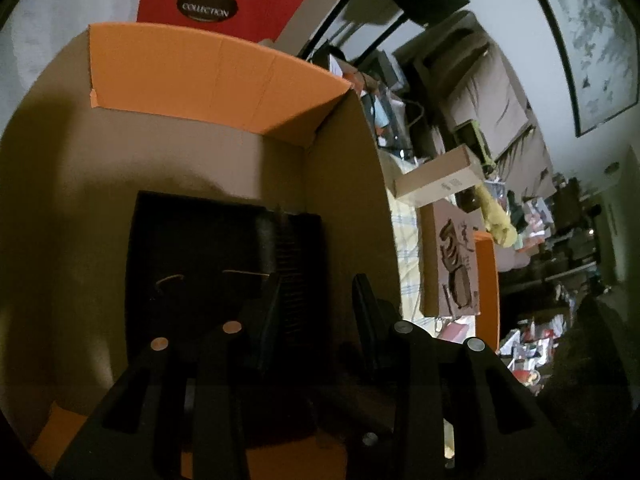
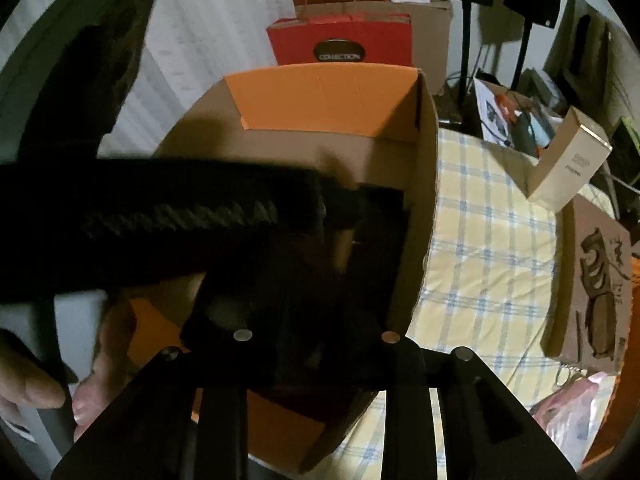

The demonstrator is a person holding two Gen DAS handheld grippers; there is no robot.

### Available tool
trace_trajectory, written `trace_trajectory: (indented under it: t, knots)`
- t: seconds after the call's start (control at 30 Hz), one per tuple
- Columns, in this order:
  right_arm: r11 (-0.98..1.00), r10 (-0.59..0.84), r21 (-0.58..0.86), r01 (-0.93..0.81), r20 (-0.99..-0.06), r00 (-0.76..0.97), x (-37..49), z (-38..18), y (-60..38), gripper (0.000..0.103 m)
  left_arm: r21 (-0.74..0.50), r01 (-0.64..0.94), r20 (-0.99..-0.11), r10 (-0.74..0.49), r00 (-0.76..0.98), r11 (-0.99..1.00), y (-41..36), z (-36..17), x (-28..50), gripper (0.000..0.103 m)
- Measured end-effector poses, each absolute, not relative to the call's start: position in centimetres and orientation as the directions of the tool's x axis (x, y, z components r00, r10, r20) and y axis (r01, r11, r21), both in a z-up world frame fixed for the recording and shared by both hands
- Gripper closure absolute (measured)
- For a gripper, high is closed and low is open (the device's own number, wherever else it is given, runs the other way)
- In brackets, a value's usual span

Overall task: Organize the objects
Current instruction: 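Lower the comb into the box onto the tray and open the right gripper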

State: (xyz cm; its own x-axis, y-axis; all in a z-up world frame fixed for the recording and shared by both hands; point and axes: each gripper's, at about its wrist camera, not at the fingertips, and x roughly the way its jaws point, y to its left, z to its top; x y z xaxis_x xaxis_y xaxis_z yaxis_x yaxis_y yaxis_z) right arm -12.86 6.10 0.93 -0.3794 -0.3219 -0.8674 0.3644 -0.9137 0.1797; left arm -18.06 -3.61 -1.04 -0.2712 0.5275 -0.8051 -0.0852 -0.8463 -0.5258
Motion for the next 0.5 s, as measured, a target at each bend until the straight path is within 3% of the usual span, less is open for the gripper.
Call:
trace_trajectory:
  t: [0.5]
  knots:
    - [-0.917, -0.337, 0.187, 0.352, -0.836, -0.433, -12.4, 3.6, 8.3, 0.067, -0.495, -0.052, -0.828, 0.489, -0.276, -0.867, -5.4, -1.3, -18.0, 0.071]
